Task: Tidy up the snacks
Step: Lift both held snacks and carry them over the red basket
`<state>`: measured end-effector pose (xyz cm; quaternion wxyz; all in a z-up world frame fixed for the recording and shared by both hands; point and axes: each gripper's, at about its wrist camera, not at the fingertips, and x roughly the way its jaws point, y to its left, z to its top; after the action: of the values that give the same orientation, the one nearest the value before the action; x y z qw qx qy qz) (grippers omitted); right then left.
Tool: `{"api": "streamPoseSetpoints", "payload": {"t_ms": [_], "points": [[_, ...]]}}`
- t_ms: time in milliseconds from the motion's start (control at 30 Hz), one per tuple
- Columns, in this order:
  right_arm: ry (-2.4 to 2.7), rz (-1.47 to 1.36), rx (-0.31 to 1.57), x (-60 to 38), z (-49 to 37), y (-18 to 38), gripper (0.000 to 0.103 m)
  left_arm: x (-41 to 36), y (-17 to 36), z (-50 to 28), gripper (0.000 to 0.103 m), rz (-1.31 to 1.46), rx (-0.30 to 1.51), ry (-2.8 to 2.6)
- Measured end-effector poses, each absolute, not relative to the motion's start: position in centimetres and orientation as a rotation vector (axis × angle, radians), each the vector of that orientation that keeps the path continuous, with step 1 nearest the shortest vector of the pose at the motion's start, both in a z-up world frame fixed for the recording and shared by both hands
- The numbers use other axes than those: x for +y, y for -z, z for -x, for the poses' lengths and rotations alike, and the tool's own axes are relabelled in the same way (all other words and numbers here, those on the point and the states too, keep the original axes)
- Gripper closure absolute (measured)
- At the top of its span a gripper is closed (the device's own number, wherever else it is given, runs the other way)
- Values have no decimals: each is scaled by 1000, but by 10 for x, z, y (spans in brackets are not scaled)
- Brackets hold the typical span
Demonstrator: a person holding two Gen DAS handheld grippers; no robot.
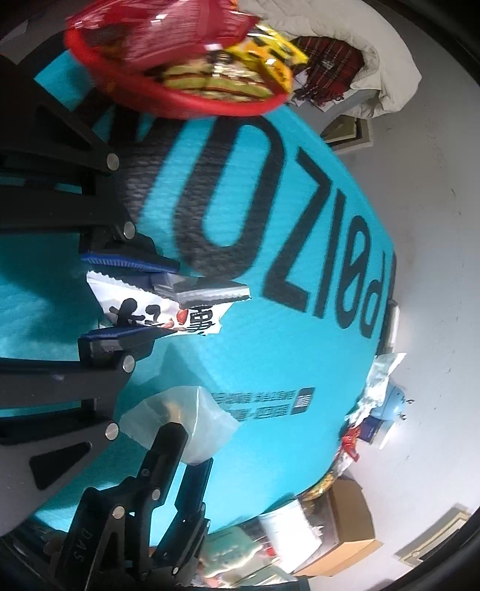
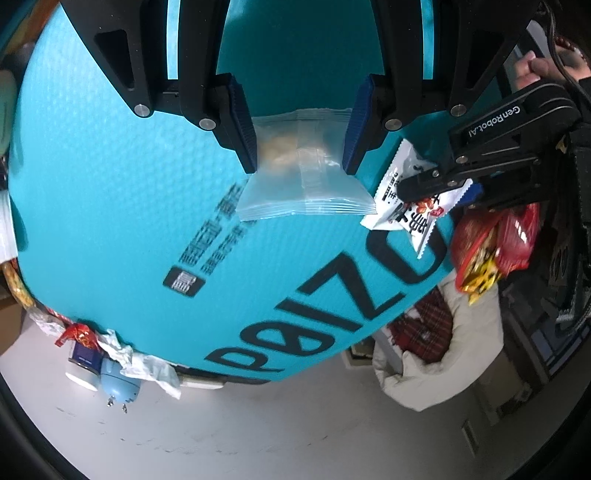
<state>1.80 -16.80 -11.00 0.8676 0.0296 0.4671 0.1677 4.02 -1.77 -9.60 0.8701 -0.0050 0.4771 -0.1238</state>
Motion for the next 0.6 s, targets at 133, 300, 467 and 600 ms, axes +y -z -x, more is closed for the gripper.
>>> {"api": "streamPoseSetpoints", "payload": {"t_ms": [133, 300, 467, 600], "points": [[-359, -44, 989, -163, -10, 116, 56, -16, 106, -31, 78, 19, 1032, 252], [-352, -20, 996, -157, -13, 123, 48, -13, 110, -31, 78, 28, 1049, 251], [-355, -2, 982, -153, -15, 128, 47, -19, 112, -36, 77, -19, 1041, 262], [-356, -1, 961, -152, -13, 125, 52, -18, 111, -38, 78, 4, 1035, 260]]}}
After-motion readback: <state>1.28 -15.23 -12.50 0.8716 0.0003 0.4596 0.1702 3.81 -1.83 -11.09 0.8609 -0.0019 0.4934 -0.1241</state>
